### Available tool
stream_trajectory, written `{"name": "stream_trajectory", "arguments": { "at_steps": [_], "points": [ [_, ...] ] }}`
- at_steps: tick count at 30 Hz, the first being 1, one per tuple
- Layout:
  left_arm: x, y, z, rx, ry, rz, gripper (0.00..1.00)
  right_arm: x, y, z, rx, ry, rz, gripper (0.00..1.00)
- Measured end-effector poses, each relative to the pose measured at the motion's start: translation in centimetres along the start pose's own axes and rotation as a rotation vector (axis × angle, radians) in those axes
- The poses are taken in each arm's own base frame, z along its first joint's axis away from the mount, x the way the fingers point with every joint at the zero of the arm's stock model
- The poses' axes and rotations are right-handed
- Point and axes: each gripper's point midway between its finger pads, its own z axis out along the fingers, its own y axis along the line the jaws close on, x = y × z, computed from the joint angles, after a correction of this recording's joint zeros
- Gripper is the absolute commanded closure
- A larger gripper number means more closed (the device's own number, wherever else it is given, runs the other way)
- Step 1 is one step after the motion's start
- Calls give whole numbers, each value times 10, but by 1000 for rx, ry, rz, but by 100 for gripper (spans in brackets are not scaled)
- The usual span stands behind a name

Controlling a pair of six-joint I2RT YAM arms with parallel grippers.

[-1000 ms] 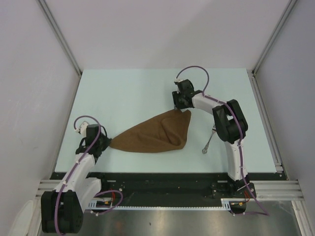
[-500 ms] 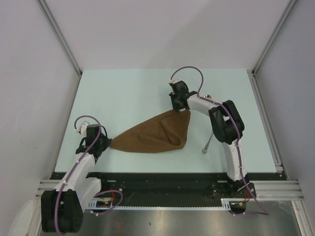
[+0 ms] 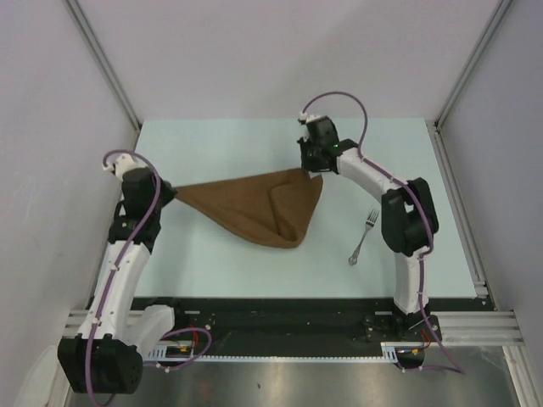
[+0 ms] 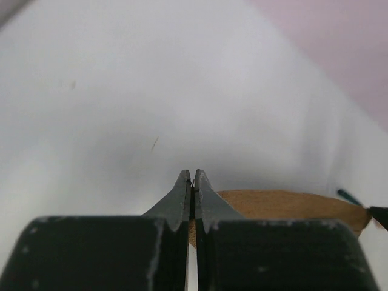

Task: Fold the napkin, place the utensils inside, and roll it up
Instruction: Flatten the napkin out

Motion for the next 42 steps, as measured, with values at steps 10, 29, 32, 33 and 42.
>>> {"name": "stream_trajectory", "arguments": {
  "at_steps": [10,29,32,33,42],
  "points": [
    [-153,-78,-62,165,-346,162,100,-189,31,-262,-31,-727,-91,100],
    [-285,-92,-282,289,-874,211,100,-163,99,-485,-162,-1194,-300,100],
    [-296,-91,-310,303,-942,199,100,-164,98,-518,-186,-1269,-287,100],
    [-298,-91,-311,302,-950,198,100,-167,99,-521,-186,-1284,-290,100],
    [-265,-87,-122,29,-687,319,100,-222,86,-364,6,-1103,-334,100]
  ]
}}
